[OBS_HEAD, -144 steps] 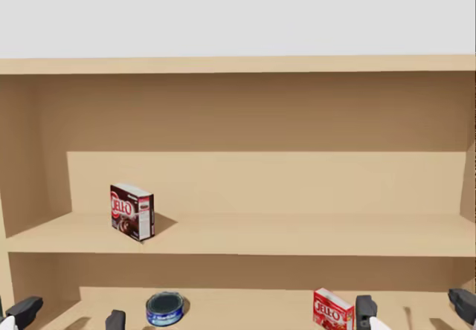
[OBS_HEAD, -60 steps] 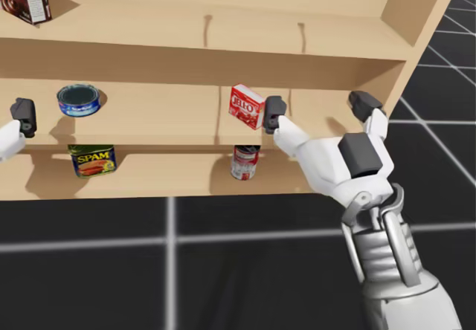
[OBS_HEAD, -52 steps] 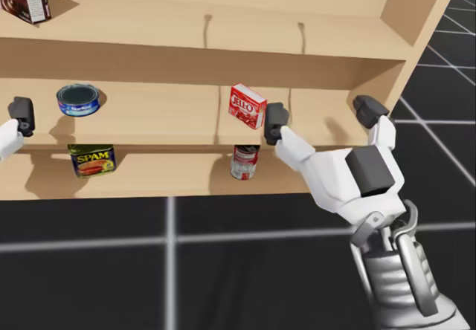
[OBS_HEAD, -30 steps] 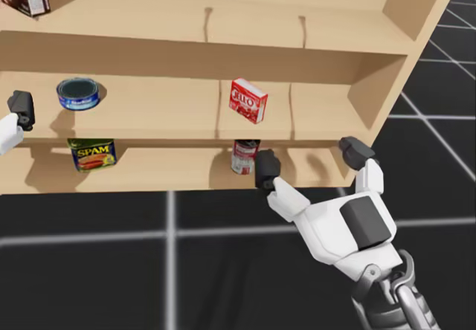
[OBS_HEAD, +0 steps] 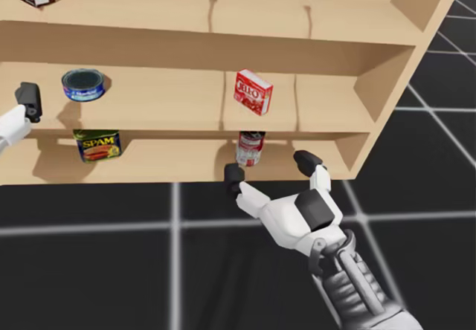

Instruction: Look through the shelves, find the red soup can, and take it.

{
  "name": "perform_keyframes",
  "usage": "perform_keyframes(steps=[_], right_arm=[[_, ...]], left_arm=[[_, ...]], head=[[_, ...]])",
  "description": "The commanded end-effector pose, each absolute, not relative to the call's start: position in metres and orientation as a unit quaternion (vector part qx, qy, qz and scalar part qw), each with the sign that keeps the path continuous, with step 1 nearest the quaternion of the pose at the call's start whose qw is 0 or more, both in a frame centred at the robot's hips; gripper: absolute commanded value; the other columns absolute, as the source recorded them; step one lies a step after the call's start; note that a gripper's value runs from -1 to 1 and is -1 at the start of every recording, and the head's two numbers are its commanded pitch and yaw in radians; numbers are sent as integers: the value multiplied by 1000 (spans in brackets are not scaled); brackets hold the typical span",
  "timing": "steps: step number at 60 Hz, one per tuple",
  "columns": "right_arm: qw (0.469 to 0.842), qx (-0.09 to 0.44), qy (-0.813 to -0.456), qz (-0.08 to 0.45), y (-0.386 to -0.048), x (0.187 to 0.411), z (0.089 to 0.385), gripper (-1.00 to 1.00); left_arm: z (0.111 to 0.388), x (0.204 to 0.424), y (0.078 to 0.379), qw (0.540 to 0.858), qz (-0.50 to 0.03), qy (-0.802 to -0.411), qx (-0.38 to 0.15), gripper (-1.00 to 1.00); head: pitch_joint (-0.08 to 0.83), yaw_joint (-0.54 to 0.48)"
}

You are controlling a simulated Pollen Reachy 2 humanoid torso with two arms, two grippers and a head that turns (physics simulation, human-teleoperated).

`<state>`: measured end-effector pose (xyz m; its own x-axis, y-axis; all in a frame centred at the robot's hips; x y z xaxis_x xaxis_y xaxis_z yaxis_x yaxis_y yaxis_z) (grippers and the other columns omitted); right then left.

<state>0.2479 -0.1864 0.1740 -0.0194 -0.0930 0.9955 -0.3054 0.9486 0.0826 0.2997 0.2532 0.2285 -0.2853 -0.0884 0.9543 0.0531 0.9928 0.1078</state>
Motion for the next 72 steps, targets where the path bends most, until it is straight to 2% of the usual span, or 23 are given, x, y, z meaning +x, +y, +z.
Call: perform_keyframes(steps=[1,17,36,47,55,56,57,58,59,60,61,72], right_arm=[[698,140,-699,69,-174,277,160,-1000],[720,116,-681,62,-171,327,134,-1000],[731,127,-667,69,-152,366,124,-1000],[733,128,-664,70,-145,380,119,-1000],[737,133,-658,80,-146,379,114,-1000],[733,128,-663,78,-147,379,113,-934],[732,126,-665,72,-147,378,113,-617],[732,126,-666,67,-147,378,112,-116],[732,126,-666,67,-147,378,112,-116],[737,131,-660,64,-148,377,111,830],[738,130,-660,61,-148,377,110,977],[767,141,-624,49,-154,378,99,1000]], left_arm=[[228,300,253,598,-60,-799,13,-1000],[229,300,254,599,-59,-799,14,-1000],[229,300,255,598,-59,-799,13,-1000],[229,300,254,598,-60,-799,13,-1000],[229,300,254,600,-61,-798,14,-1000],[229,300,254,600,-62,-797,14,-1000],[228,300,254,600,-62,-797,14,-1000],[228,300,254,600,-62,-797,14,-1000],[228,300,254,600,-62,-797,14,-1000],[228,300,253,600,-63,-797,14,-1000],[228,300,253,600,-63,-797,14,-1000],[228,300,253,601,-63,-797,14,-1000]], head=[[611,-174],[619,-164],[623,-160],[625,-156],[629,-156],[629,-158],[629,-159],[629,-159],[629,-159],[630,-159],[629,-160],[633,-165]])
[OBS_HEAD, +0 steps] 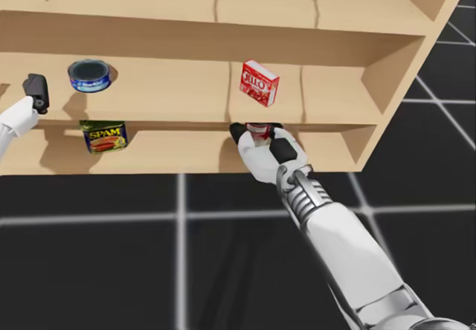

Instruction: Look through the shelves, find the red soup can, and take it.

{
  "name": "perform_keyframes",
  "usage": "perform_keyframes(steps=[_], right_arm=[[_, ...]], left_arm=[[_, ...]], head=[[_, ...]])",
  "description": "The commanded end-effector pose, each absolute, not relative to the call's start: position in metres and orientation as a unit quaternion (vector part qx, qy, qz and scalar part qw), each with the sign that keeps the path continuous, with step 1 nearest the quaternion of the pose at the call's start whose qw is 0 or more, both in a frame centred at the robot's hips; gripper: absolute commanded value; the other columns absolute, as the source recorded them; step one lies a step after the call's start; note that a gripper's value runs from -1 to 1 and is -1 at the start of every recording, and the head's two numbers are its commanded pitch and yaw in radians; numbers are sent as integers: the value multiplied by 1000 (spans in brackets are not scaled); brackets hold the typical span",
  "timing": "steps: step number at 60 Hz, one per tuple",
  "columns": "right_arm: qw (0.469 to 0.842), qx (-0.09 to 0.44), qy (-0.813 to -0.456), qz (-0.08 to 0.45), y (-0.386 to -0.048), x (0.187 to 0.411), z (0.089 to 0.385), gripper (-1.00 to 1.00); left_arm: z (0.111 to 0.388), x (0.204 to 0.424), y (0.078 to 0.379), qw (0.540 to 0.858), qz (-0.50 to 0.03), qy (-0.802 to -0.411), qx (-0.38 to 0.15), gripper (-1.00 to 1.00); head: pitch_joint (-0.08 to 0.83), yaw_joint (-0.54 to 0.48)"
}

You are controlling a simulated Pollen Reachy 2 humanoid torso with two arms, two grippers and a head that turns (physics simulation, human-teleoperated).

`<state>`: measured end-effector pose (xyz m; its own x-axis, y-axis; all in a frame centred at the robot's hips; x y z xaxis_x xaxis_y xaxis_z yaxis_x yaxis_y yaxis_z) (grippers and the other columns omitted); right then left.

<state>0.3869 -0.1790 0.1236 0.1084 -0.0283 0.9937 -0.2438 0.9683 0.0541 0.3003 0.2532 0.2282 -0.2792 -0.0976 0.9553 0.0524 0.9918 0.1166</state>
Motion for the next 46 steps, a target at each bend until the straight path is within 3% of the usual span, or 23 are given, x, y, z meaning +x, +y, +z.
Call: perform_keyframes(steps=[1,11,28,37,46], right_arm=[[767,140,-624,49,-154,378,99,1000],[756,145,-636,50,-154,373,109,1000],[689,148,-707,63,-155,344,164,1000],[676,150,-718,69,-156,318,175,1000],[684,161,-707,74,-163,277,177,1000]], left_arm=[[228,300,253,601,-63,-797,14,-1000],[228,300,252,600,-63,-797,15,-1000],[227,300,252,600,-63,-797,16,-1000],[227,300,252,600,-63,-797,16,-1000],[227,300,251,600,-64,-797,15,-1000]], head=[[633,-165],[635,-166],[632,-170],[629,-174],[629,-178]])
